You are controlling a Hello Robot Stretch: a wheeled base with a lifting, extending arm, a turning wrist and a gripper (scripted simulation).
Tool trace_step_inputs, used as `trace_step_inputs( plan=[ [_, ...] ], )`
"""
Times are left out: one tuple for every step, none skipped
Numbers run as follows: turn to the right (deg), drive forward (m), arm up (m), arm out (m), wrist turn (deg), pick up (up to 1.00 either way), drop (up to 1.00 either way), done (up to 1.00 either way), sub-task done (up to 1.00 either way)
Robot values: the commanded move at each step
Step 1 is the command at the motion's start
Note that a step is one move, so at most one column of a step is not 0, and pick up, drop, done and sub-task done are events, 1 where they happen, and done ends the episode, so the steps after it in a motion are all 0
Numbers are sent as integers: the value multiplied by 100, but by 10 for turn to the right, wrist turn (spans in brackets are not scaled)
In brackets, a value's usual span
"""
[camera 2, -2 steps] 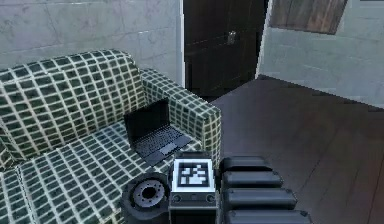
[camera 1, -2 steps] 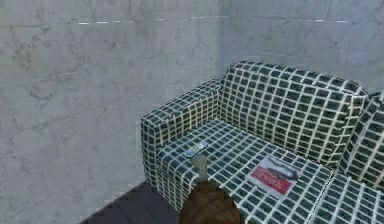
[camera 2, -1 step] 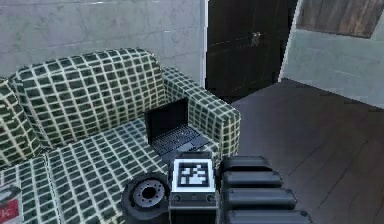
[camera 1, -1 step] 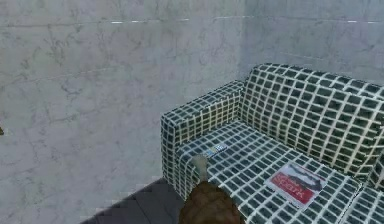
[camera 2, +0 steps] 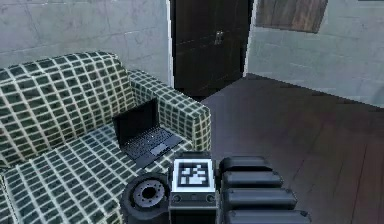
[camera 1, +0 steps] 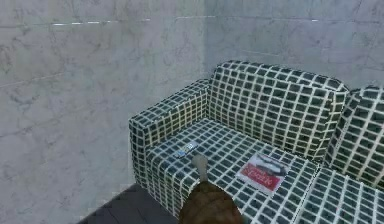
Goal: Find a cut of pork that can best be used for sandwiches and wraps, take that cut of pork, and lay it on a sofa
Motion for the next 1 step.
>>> trace_step_inputs(
  plan=[
    [-60,0,0,0,0,0,0,0,0]
  ],
)
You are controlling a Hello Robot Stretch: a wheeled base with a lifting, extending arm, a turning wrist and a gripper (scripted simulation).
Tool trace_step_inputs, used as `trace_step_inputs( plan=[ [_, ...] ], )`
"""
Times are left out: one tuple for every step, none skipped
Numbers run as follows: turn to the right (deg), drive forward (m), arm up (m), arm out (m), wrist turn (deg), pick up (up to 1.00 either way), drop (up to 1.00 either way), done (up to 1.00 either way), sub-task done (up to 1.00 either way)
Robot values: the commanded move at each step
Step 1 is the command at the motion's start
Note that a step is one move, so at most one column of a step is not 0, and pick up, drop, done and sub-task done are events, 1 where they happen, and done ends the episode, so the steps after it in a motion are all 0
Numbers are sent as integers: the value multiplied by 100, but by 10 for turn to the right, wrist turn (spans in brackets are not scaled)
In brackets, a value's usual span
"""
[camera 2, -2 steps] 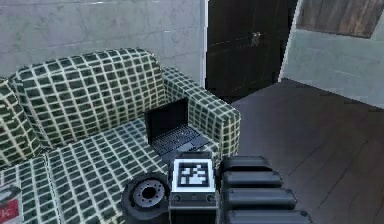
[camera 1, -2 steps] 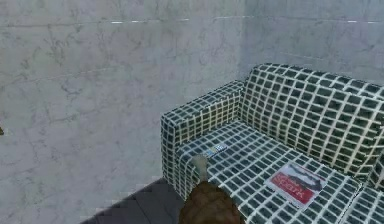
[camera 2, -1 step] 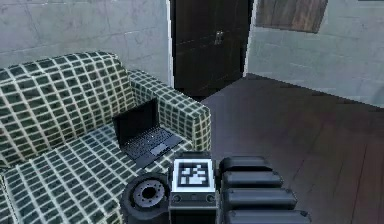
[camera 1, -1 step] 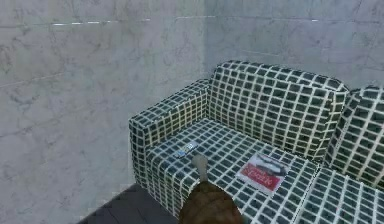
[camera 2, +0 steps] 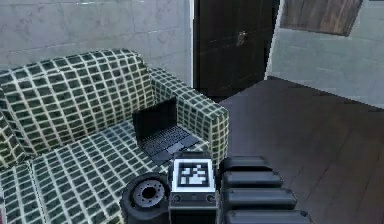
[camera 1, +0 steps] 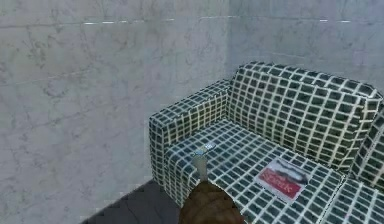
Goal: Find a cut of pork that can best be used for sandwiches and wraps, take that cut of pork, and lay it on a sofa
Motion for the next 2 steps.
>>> trace_step_inputs(
  plan=[
    [450,0,0,0,0,0,0,0,0],
    [120,0,0,0,0,0,0,0,0]
  ],
)
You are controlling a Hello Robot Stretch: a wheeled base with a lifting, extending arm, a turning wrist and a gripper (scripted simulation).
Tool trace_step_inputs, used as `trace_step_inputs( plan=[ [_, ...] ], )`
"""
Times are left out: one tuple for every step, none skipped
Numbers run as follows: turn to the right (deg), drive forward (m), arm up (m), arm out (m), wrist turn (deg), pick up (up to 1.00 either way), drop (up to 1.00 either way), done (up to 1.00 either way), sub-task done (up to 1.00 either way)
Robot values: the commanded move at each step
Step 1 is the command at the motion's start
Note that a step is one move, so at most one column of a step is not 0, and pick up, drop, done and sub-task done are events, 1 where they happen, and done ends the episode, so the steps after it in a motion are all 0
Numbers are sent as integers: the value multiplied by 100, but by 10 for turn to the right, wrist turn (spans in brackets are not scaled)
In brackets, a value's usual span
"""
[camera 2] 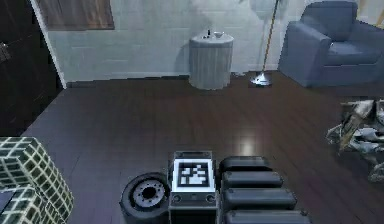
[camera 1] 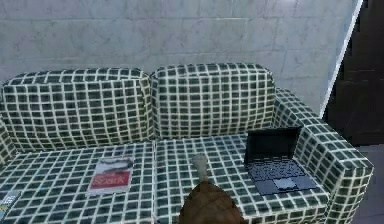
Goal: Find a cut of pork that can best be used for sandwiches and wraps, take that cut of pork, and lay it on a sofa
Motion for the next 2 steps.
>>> trace_step_inputs(
  plan=[
    [0,25,0,0,0,0,0,0,0],
    [-450,0,0,0,0,0,0,0,0]
  ],
)
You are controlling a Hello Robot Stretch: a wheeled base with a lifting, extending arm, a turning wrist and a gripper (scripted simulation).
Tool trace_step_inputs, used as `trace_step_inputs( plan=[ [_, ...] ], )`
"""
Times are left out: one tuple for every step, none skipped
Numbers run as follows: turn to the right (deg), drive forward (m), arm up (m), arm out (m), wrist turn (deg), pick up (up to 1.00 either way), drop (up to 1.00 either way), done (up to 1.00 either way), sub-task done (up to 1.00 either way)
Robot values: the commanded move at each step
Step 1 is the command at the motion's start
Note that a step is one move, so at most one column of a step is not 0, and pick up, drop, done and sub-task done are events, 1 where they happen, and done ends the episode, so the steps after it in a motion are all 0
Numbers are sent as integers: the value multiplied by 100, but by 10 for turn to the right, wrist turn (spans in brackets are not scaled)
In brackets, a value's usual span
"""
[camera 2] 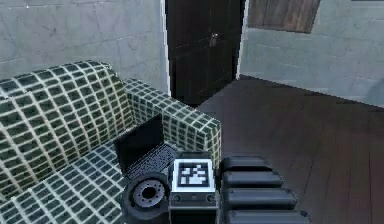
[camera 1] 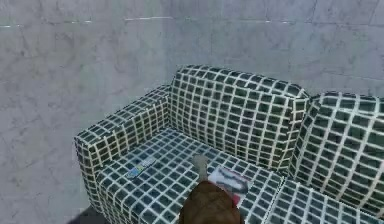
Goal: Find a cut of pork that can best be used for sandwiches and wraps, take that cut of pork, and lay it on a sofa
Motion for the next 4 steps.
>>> trace_step_inputs(
  plan=[
    [-450,0,0,0,0,0,0,0,0],
    [-90,0,0,0,0,0,0,0,0],
    [0,0,0,48,0,0,0,0,0],
    [0,0,0,0,450,0,0,0,0]
  ],
)
